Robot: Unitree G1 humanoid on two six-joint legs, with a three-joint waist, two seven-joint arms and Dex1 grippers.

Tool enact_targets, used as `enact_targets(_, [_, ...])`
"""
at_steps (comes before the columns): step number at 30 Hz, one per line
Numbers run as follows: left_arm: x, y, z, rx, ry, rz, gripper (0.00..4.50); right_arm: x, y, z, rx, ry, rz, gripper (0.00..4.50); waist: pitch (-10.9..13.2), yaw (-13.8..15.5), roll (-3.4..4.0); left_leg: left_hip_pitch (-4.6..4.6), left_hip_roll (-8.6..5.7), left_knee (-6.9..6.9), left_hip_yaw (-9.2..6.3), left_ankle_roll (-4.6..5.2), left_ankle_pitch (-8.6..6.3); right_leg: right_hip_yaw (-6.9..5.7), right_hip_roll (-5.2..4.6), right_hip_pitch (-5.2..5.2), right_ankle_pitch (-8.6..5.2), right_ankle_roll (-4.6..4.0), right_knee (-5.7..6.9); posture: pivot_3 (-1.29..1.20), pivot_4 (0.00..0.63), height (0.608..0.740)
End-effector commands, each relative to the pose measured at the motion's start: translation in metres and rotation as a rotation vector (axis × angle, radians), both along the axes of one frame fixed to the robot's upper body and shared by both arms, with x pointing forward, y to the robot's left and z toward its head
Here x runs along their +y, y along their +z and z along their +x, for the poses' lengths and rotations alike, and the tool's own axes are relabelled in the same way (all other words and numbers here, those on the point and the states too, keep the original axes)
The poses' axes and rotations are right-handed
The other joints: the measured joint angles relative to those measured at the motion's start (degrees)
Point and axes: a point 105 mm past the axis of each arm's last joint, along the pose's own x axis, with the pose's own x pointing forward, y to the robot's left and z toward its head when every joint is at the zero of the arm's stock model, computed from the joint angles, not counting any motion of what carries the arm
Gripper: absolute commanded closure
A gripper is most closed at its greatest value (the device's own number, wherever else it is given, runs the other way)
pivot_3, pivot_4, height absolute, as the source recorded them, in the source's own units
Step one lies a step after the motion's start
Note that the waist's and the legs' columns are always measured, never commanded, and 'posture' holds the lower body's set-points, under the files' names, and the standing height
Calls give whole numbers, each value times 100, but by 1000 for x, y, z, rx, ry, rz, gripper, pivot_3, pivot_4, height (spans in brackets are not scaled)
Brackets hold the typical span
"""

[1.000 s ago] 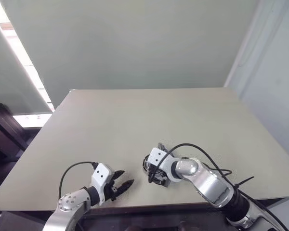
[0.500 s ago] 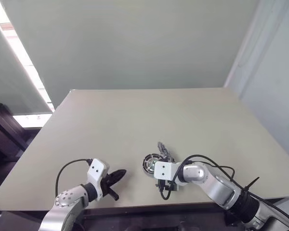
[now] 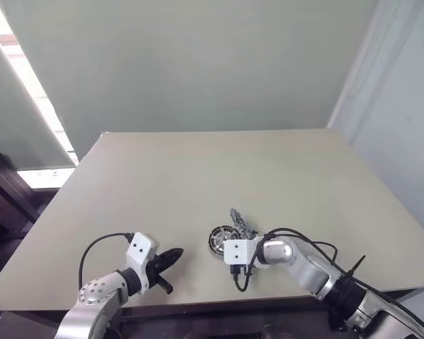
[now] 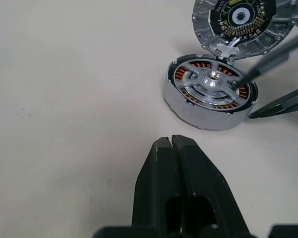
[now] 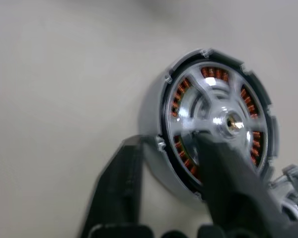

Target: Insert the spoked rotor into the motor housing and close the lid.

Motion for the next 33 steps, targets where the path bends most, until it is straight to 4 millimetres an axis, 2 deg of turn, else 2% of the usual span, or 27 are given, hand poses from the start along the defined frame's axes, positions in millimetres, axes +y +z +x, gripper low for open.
enact_targets(1, [0,16,5,-63,-7,15,4500,0,5,8,-33,-29,13,3995,0,-7,0,7,4,1,2,-1,1,1,4,5,3,-5,1,0,0,740])
enact_targets(2, [0,16,6,-66,-7,14,4500,0,6,9,-36,-31,15,4291,1,-6,1,14,7,1,2,-2,3,1,7,12,4,-8,1,0,0,740])
enact_targets(3, [0,17,6,-67,-7,14,4500,0,7,9,-37,-32,17,4363,2,-6,2,26,11,1,1,-1,4,0,12,24,4,-10,1,0,0,740])
enact_targets(6, [-1,17,7,-70,-8,14,4500,2,9,10,-43,-39,28,4379,4,-8,4,72,19,-2,1,-1,3,0,21,68,-3,-22,-2,0,0,740])
enact_targets(12, [-2,18,7,-74,-7,13,4500,5,18,13,-35,-82,57,4379,3,-8,4,73,31,-1,-1,-1,4,2,36,68,-3,-22,-2,0,0,740])
enact_targets(16, [-2,17,7,-75,-6,14,4500,9,31,11,51,-179,97,4380,4,7,5,70,35,-4,-1,-2,3,3,40,63,0,-20,-2,0,0,740])
enact_targets(19, [-2,16,8,-76,-4,13,4500,20,49,1,170,-253,152,4380,5,15,6,65,35,-5,-2,-3,3,2,40,59,2,-17,-4,0,0,740])
enact_targets(23, [-4,13,7,-76,0,6,4500,23,58,-11,238,-325,121,4382,6,13,7,62,36,-13,-2,-4,1,3,40,53,4,-14,-8,0,0,740])
enact_targets(27, [-6,10,6,-72,2,1,4500,28,58,-29,289,-287,94,4382,7,10,10,61,36,-15,-2,-4,1,1,40,52,1,-17,-10,0,0,740])
enact_targets(33, [-7,9,5,-68,-2,-5,4500,28,52,-36,319,-251,63,4382,8,3,9,61,37,-15,-1,-5,1,1,40,50,-2,-21,-12,0,0,740])
